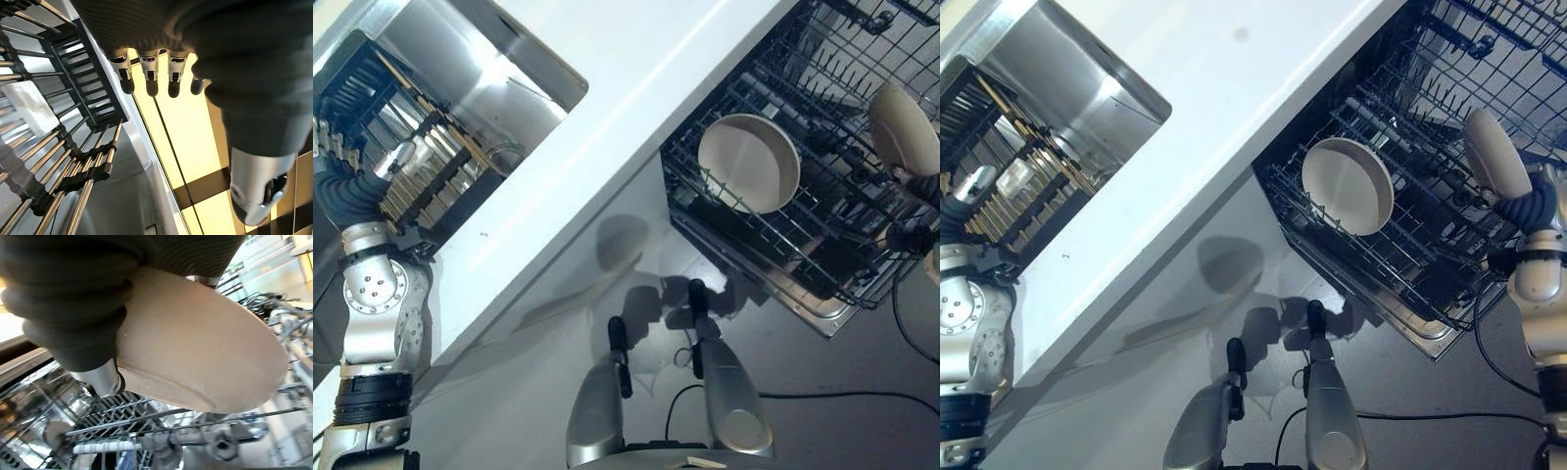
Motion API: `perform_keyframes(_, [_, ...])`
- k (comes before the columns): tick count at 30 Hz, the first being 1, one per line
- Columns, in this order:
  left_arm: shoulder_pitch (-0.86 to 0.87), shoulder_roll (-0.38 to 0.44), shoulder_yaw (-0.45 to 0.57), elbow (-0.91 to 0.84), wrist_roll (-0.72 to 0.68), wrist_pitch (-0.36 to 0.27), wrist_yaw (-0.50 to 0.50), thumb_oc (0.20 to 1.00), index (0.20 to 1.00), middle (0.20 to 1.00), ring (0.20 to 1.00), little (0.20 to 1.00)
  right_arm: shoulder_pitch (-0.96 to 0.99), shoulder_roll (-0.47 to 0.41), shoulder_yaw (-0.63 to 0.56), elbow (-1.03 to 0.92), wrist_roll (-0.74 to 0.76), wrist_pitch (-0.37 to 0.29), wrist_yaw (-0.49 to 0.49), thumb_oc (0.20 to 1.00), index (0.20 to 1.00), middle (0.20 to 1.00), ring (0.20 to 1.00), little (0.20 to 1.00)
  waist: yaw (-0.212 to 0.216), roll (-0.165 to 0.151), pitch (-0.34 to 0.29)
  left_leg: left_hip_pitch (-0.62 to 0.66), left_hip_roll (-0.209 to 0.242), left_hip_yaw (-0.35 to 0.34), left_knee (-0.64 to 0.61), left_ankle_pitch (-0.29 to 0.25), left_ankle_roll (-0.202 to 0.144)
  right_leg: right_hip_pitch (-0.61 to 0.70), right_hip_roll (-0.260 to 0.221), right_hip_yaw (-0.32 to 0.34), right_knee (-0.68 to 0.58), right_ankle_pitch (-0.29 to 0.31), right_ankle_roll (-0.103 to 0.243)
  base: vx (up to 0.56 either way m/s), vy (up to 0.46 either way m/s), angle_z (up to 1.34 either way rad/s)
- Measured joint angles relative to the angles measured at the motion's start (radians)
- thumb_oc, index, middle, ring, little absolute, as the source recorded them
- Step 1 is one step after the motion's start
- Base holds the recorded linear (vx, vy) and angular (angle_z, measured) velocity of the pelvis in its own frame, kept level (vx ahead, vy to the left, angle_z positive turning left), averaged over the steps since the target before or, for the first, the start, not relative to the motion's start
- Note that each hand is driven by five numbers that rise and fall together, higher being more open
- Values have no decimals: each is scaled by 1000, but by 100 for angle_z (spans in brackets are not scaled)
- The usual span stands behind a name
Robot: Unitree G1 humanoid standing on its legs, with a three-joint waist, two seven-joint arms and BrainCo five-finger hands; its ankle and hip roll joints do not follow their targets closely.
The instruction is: Pick up plates and place into dishwasher.
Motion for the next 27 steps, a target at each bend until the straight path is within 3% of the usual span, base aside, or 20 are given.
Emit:
perform_keyframes(6, [-8,53,5,-2,-27,4,8,1000,1000,1000,1000,1000,-40,1,2,3,185,-56,36,200,200,200,200,200,17,-18,23,-9,-1,-6,12,-2,-3,0,-2,-4,-2,6,-3,-10,-62,2])
perform_keyframes(14, [-77,85,9,45,-28,10,-7,1000,1000,1000,1000,1000,-76,1,2,29,323,-114,197,200,200,200,200,200,38,-29,30,-32,-2,-34,37,-7,-9,1,-4,-25,-2,8,-5,-5,-12,7])
perform_keyframes(20, [-100,98,11,69,-29,19,-34,1000,1000,1000,1000,1000,-106,-10,3,76,339,-108,278,200,200,200,200,200,39,-34,32,-39,-3,-41,47,-8,-10,2,-6,-30,-1,9,-6,-14,-9,3])
perform_keyframes(27, [-107,134,11,73,-29,35,-35,1000,1000,1000,1000,1000,-129,-49,42,95,250,-18,275,200,200,200,200,200,37,-38,35,-73,-14,-40,50,-4,-5,-33,-17,-28,2,14,2,-38,2,0])
